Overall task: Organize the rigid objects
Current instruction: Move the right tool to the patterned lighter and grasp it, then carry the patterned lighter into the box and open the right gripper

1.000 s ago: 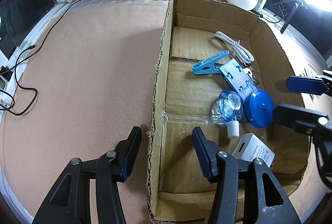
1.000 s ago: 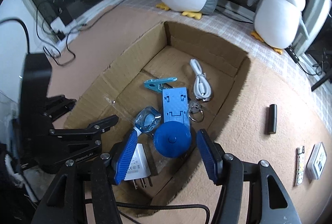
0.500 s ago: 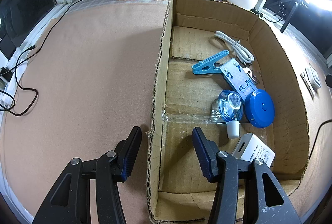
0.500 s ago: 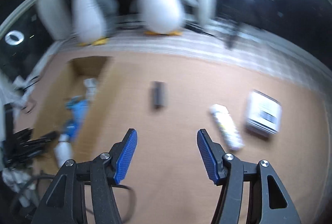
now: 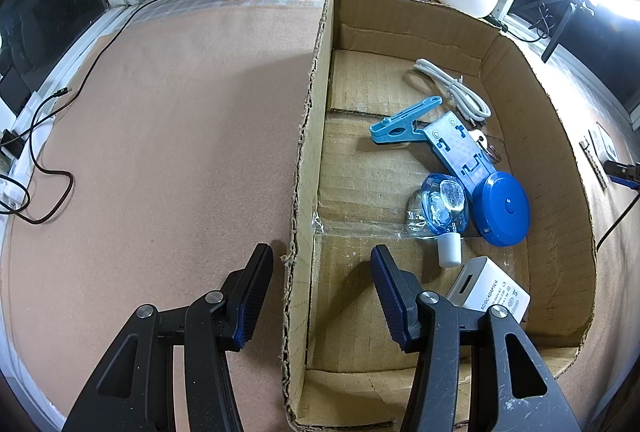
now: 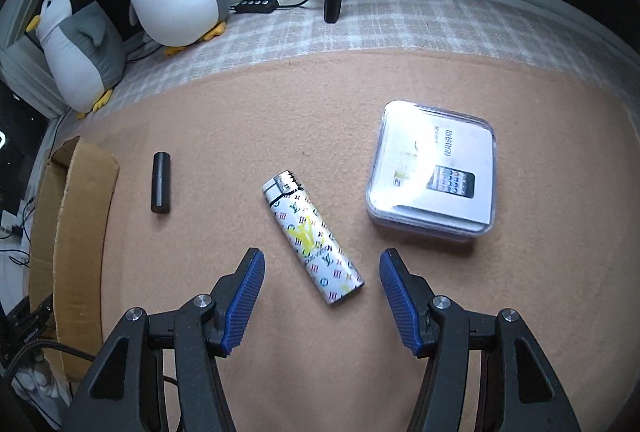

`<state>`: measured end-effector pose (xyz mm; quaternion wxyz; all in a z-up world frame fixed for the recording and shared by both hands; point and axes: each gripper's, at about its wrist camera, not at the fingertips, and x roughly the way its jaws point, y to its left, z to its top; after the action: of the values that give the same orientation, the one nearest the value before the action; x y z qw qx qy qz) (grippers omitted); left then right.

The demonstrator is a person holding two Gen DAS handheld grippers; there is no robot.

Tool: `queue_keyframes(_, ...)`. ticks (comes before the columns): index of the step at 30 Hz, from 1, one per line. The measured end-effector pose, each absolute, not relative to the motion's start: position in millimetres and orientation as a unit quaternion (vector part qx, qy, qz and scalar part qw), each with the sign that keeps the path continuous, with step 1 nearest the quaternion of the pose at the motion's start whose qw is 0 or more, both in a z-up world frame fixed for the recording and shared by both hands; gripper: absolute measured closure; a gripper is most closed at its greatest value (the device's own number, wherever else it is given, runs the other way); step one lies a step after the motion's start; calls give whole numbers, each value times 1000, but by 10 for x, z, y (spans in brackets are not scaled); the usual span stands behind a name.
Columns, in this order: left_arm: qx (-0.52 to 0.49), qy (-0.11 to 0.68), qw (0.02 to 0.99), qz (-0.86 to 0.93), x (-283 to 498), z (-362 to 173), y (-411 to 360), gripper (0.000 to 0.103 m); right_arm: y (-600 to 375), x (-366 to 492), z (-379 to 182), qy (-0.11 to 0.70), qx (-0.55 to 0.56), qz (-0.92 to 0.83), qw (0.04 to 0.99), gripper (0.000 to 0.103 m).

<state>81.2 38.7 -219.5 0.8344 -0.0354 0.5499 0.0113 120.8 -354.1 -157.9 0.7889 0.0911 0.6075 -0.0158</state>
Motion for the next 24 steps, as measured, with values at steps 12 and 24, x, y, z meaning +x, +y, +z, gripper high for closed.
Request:
queue_keyframes(12,-37,550,834,11,809,-2201,390,48,-3371,1505,-1726,628,36,-13,777,53)
queue_keyframes(24,-37,550,834,11,814,-2198,388,48,-3310,1531,-1723,637,11,-19,771,82)
